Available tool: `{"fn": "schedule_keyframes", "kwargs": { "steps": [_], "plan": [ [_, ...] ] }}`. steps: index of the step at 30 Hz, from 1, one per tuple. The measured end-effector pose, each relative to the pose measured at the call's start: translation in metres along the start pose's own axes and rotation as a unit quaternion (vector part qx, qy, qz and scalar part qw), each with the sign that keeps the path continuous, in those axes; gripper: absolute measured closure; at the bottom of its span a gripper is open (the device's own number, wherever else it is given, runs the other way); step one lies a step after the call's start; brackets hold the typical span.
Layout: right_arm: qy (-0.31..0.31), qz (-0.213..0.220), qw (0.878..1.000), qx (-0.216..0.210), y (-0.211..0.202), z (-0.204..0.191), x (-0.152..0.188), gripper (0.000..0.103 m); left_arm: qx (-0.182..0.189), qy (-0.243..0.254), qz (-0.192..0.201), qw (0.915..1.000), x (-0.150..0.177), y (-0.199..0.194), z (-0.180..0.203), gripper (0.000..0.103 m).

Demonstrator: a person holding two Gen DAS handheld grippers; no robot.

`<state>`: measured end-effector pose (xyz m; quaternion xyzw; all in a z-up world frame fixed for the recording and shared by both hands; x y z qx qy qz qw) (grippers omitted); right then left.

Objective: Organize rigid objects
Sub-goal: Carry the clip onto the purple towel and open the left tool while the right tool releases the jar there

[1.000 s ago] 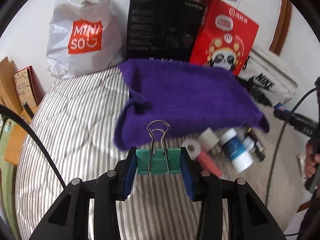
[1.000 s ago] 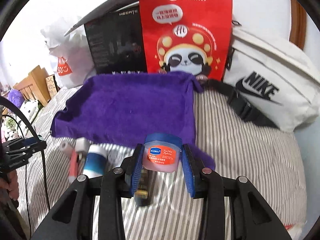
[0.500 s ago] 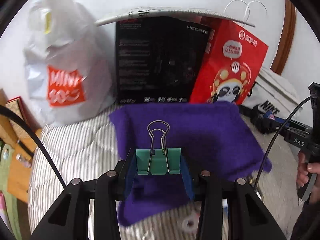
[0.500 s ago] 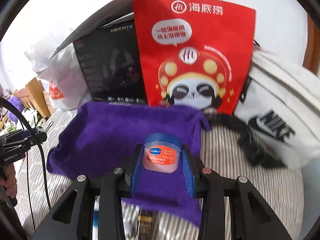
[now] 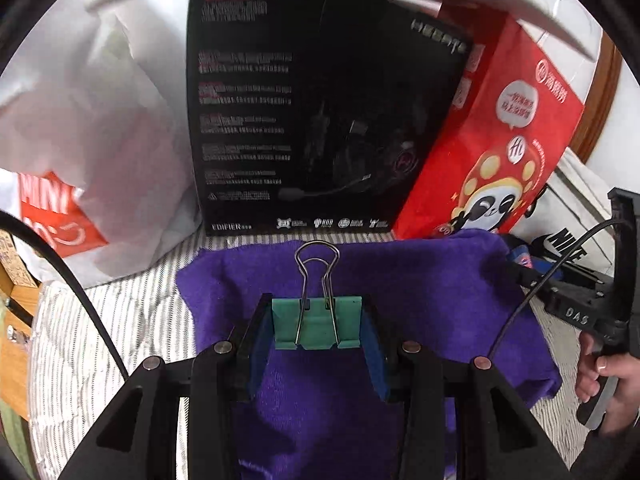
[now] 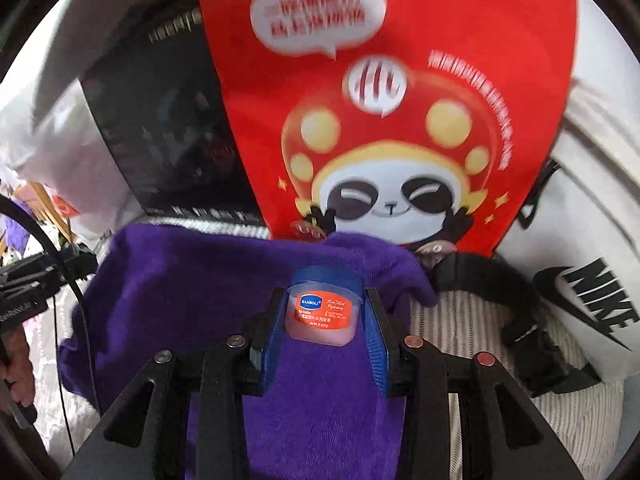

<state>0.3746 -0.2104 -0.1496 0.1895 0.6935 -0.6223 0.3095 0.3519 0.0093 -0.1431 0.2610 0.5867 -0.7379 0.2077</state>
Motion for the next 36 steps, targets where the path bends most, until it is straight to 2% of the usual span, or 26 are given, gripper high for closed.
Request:
{"fn": "schedule_keyframes", "kwargs": {
  "steps": [6, 15, 23, 27, 30, 34, 36],
  "plan": [
    [-0.020, -0.029, 0.999, 0.006, 0.029, -0.005, 0.011, 0.065, 0.007, -0.007, -0.017, 0.9998, 0.009, 0.013, -0.007, 0.064],
    [-0.021, -0.070, 0.997, 0.008, 0.058, -0.001, 0.027, 0.065, -0.010, -0.002, -0.040, 0.9992, 0.019, 0.030, -0.012, 0.064],
    [-0.029, -0.073, 0.997, 0.011, 0.062, -0.002, 0.029, 0.065, -0.013, -0.006, -0.057, 0.9983, 0.025, 0.046, -0.011, 0.064],
    [-0.031, -0.077, 0.997, -0.005, 0.064, -0.008, 0.031, 0.055, -0.015, -0.002, -0.062, 0.9980, 0.027, 0.051, -0.008, 0.064],
    [-0.034, -0.083, 0.996, -0.001, 0.061, -0.005, 0.031, 0.054, -0.018, 0.000, -0.070, 0.9974, 0.030, 0.057, -0.007, 0.064],
    [-0.043, -0.060, 0.997, 0.012, 0.046, 0.000, 0.022, 0.041, -0.030, 0.011, -0.075, 0.9967, 0.032, 0.062, -0.004, 0.064],
    [-0.043, -0.048, 0.998, 0.011, 0.038, 0.002, 0.018, 0.041, -0.035, 0.017, -0.076, 0.9963, 0.032, 0.063, -0.002, 0.064]
  ]
}}
Point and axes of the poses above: each gripper's, at about its wrist camera, not at the fingertips, and y roughly the way its jaws point, z to its right, x to its underside, the point moved 10 cm from there along y, roughly the way its jaws point, and after that the axes turned 2 degrees about x, right-handed, at the moved point
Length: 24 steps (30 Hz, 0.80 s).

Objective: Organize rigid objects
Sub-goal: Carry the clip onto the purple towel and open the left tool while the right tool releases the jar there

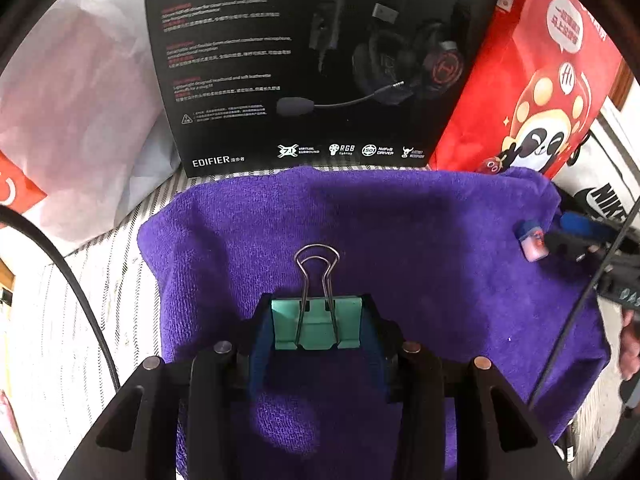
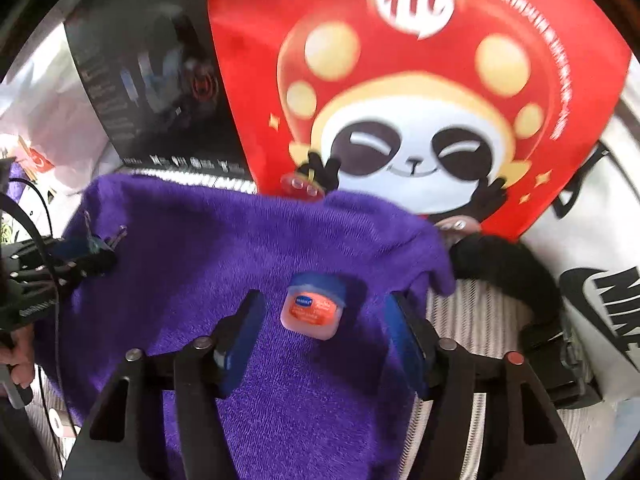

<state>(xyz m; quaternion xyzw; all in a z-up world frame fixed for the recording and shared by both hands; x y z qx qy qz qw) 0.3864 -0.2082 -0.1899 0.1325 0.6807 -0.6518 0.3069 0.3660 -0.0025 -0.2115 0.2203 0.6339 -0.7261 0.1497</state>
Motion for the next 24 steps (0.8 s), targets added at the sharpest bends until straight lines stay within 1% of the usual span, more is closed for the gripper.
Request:
{"fn": "schedule_keyframes", "kwargs": {
  "steps": [4, 9, 11, 13, 15, 17, 19, 22, 23, 24],
  "plan": [
    [0.004, 0.016, 1.000, -0.002, -0.010, 0.003, -0.008, 0.040, -0.010, 0.009, -0.002, 0.9999, 0.000, 0.003, 0.006, 0.064],
    [0.007, 0.014, 1.000, 0.005, -0.020, 0.003, -0.015, 0.040, -0.036, 0.036, -0.010, 0.9986, -0.001, 0.008, 0.020, 0.063],
    [0.005, 0.016, 1.000, 0.008, -0.027, 0.005, -0.015, 0.040, -0.036, 0.034, -0.013, 0.9987, -0.001, 0.009, 0.024, 0.062],
    [-0.001, 0.019, 1.000, 0.011, -0.034, 0.005, -0.014, 0.040, -0.038, 0.035, -0.018, 0.9985, 0.001, 0.010, 0.025, 0.057],
    [-0.007, 0.027, 1.000, 0.013, -0.040, 0.002, -0.017, 0.040, -0.045, 0.033, -0.021, 0.9982, 0.005, 0.007, 0.025, 0.047],
    [-0.014, 0.035, 0.999, 0.012, -0.049, -0.003, -0.020, 0.040, -0.045, 0.028, -0.023, 0.9983, 0.010, 0.004, 0.024, 0.046],
    [-0.023, 0.046, 0.999, 0.008, -0.068, 0.001, -0.017, 0.040, -0.044, 0.027, -0.029, 0.9982, 0.014, 0.002, 0.025, 0.046],
    [-0.029, 0.062, 0.998, 0.005, -0.084, -0.003, -0.020, 0.040, -0.058, 0.018, -0.030, 0.9977, 0.021, -0.009, 0.023, 0.046],
    [-0.027, 0.070, 0.997, 0.002, -0.093, -0.004, -0.021, 0.040, -0.055, 0.012, -0.032, 0.9979, 0.027, -0.016, 0.022, 0.046],
    [-0.024, 0.075, 0.997, -0.002, -0.099, -0.005, -0.021, 0.040, -0.042, 0.008, -0.029, 0.9987, 0.031, -0.028, 0.024, 0.046]
  ]
}}
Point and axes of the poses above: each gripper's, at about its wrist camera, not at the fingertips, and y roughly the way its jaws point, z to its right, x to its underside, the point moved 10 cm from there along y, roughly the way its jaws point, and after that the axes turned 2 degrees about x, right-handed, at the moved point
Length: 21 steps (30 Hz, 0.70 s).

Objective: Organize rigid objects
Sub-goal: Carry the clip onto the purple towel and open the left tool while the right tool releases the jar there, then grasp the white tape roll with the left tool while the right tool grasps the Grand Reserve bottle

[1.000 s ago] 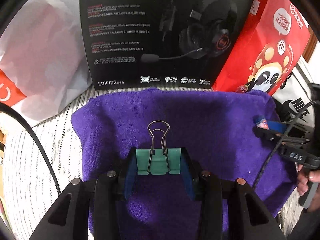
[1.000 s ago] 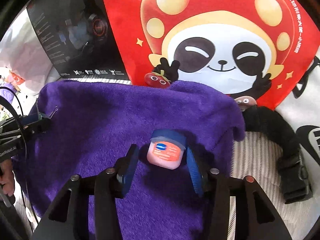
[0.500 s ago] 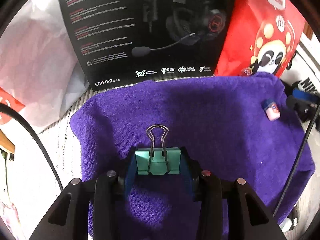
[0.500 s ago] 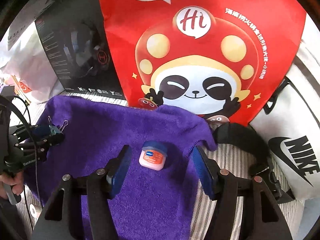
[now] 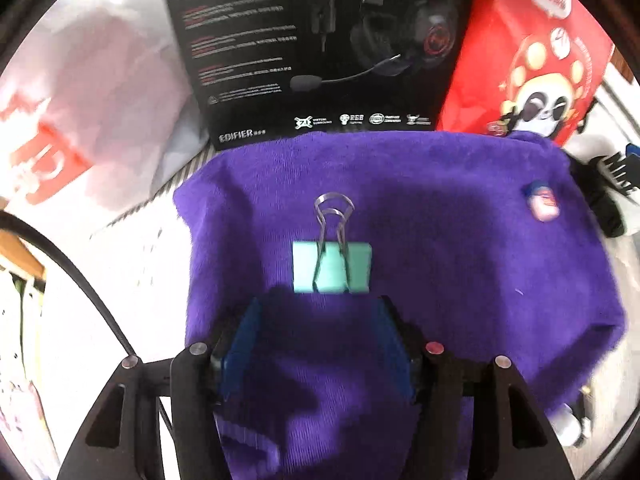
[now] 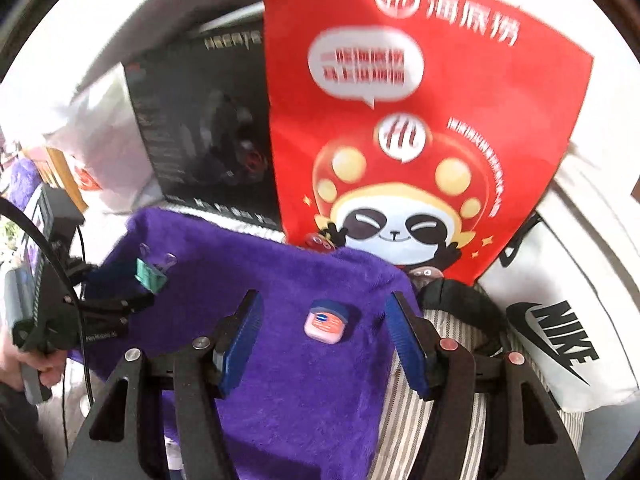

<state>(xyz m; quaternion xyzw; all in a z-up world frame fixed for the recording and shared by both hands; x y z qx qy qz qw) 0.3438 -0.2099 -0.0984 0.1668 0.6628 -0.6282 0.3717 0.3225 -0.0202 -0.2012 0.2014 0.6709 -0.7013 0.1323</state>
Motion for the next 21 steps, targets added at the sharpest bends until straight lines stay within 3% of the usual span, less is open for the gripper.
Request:
{"fn": "schedule_keyframes", "kwargs": {
  "steps": [7, 10, 14, 19, 21],
  "plan": [
    [0.001, 0.030, 1.000, -0.006, -0.041, -0.022, 0.001, 0.039, 0.016, 0.027, 0.036, 0.9989, 0.044, -0.074, 0.010, 0.046],
    [0.004, 0.032, 0.999, -0.012, -0.058, -0.032, 0.016, 0.038, 0.050, 0.021, 0.047, 0.9974, 0.072, -0.092, 0.015, 0.046],
    [0.004, 0.031, 1.000, 0.000, -0.083, -0.040, 0.056, 0.035, 0.076, 0.026, 0.047, 0.9957, 0.107, -0.095, 0.021, 0.046],
    [0.051, 0.012, 0.999, -0.006, -0.093, -0.038, 0.114, 0.035, 0.075, 0.035, 0.038, 0.9958, 0.133, -0.081, 0.024, 0.046],
    [0.071, 0.003, 0.997, -0.008, -0.093, -0.036, 0.133, 0.035, 0.052, 0.043, 0.044, 0.9967, 0.133, -0.073, 0.020, 0.046]
  ]
}}
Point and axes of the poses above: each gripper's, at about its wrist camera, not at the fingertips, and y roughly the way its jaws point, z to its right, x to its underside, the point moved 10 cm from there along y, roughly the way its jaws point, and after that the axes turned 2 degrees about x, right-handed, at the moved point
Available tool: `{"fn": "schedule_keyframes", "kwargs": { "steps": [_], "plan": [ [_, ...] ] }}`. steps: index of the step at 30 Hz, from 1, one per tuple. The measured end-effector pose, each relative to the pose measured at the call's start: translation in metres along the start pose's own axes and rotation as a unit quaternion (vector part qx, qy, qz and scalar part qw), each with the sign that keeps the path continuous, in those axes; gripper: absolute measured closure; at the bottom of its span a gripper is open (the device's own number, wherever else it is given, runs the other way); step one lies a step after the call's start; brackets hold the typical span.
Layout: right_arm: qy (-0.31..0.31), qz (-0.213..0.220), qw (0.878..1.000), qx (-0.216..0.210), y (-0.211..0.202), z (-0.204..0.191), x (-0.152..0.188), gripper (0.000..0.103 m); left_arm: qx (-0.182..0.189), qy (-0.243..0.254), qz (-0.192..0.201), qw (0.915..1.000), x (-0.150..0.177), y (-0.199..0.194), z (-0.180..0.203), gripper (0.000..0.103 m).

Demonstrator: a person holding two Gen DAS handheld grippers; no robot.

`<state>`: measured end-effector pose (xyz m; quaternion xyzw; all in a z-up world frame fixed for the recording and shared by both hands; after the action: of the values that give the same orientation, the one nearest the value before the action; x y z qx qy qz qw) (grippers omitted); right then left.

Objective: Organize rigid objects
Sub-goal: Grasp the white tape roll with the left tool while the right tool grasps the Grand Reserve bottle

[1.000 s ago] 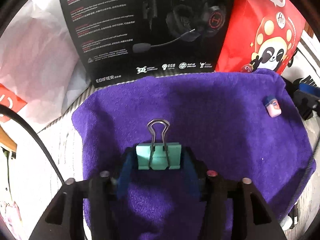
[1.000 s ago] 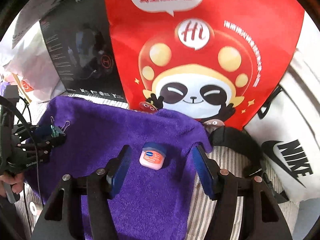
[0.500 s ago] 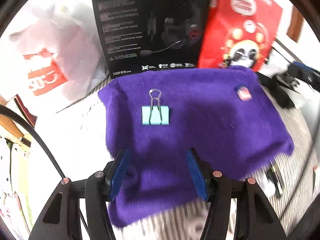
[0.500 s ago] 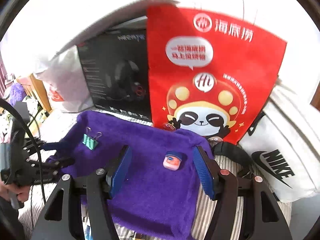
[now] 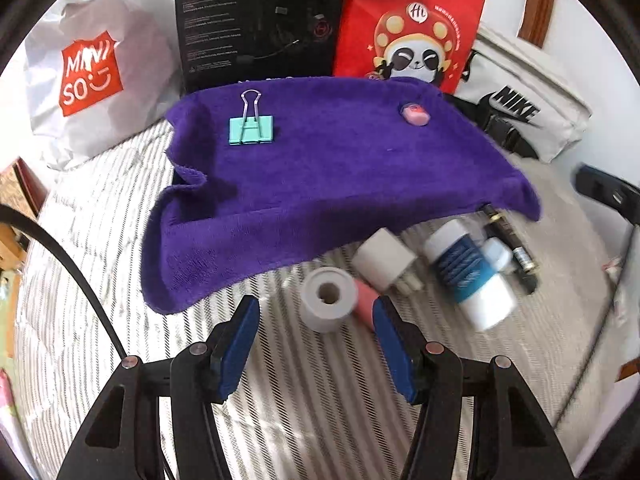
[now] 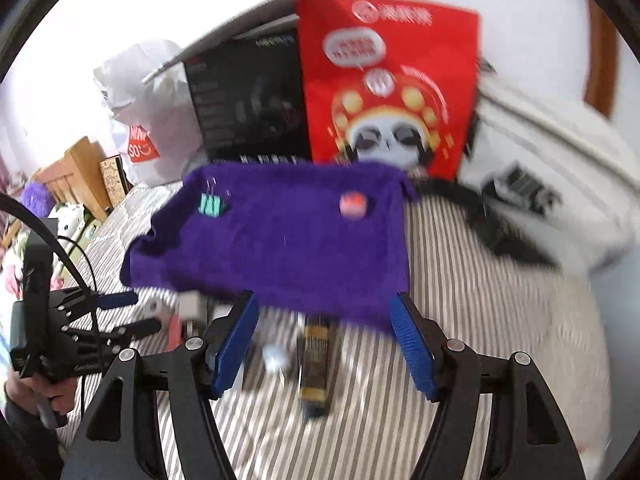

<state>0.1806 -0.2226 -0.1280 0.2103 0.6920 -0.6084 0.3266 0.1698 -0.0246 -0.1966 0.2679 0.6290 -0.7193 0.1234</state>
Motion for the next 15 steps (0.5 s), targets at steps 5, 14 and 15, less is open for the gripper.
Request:
{"fn": "schedule_keyframes", "kwargs": {
  "steps": [5, 14, 15],
  "plan": [
    [0.033, -0.018, 0.999, -0.001, 0.000, 0.007, 0.033, 0.035, -0.018, -0.005, 0.011, 0.9998, -0.003, 0.007, -0.012, 0.047],
    [0.034, -0.035, 0.999, 0.011, 0.010, 0.013, 0.055, 0.035, -0.022, -0.005, 0.007, 0.9997, -0.002, 0.019, -0.007, 0.059],
    [0.033, -0.038, 0.999, 0.013, 0.012, 0.015, 0.057, 0.035, -0.025, -0.003, 0.008, 0.9997, -0.001, 0.020, -0.006, 0.059]
  ]
}}
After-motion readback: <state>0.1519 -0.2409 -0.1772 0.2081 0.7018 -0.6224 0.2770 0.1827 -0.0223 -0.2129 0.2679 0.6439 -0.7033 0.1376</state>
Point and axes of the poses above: each gripper's, at about its wrist camera, not at the fingertips, and y roughly the way its jaws point, z to its right, x to its underside, the point moved 10 cm from there along y, roughly the way its jaws point, and after that the axes turned 2 degrees about x, right-handed, at the moved point
